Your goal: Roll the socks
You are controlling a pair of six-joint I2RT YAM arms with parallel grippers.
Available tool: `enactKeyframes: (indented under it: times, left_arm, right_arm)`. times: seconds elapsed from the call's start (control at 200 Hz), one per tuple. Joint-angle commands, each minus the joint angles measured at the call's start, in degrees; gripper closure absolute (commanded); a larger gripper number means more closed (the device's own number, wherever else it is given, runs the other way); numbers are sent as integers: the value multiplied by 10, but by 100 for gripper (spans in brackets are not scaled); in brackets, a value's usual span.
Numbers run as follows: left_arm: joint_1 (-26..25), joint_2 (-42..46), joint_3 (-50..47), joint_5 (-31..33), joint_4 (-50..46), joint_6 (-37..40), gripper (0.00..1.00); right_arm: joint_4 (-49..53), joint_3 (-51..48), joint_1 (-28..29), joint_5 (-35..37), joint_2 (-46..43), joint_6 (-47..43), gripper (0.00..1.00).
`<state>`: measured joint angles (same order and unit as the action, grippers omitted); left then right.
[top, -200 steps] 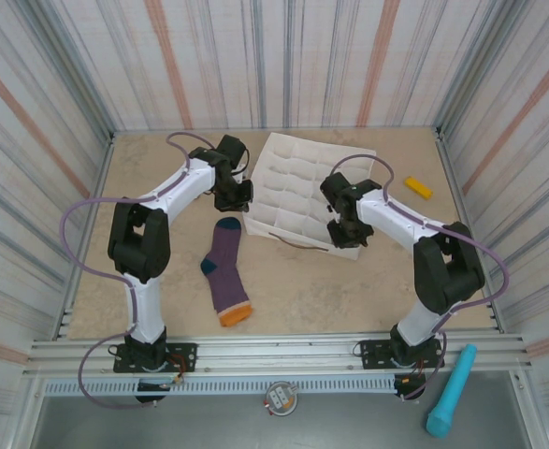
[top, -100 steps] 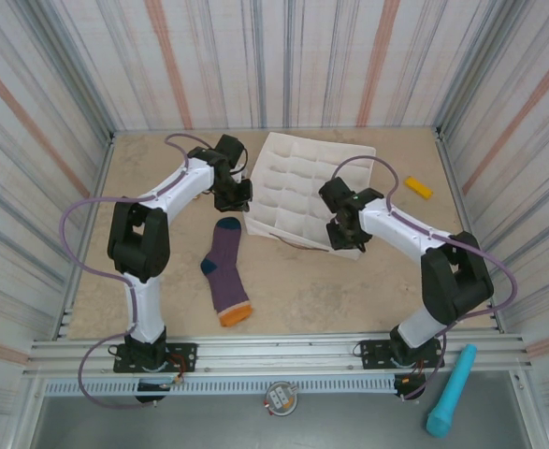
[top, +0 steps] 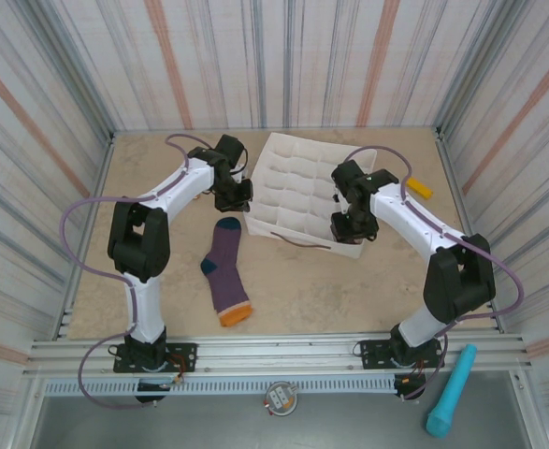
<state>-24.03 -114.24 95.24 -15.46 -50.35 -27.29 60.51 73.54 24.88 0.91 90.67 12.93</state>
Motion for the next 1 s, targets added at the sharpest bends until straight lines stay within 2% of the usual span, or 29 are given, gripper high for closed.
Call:
enactKeyframes:
  times: [0.0,0.22,0.401,0.561,0.817,0.997]
  left_arm:
    - [7,-12,13,-13,2,-25,100]
    - [7,-13,15,-14,2,-24,100]
    - [7,-13,14,-18,2,-24,100]
    - [2,-13,10,-19,2,-29,100]
    - [-4,-12,-12,-46,29,-57,100]
    - [-4,-10,-22,-51,38,-76,100]
  right_arm:
    - [53,27,-9,-16,-8,14,44]
    - [33,50,-18,8,-11,35,42]
    - [-19,60,-21,47,-4,48,46]
    - [-61,94,-32,51,12,67,56]
    - [-82,131,-46,37,84,73,65]
    - [-85,101,-51,58,98,81,70]
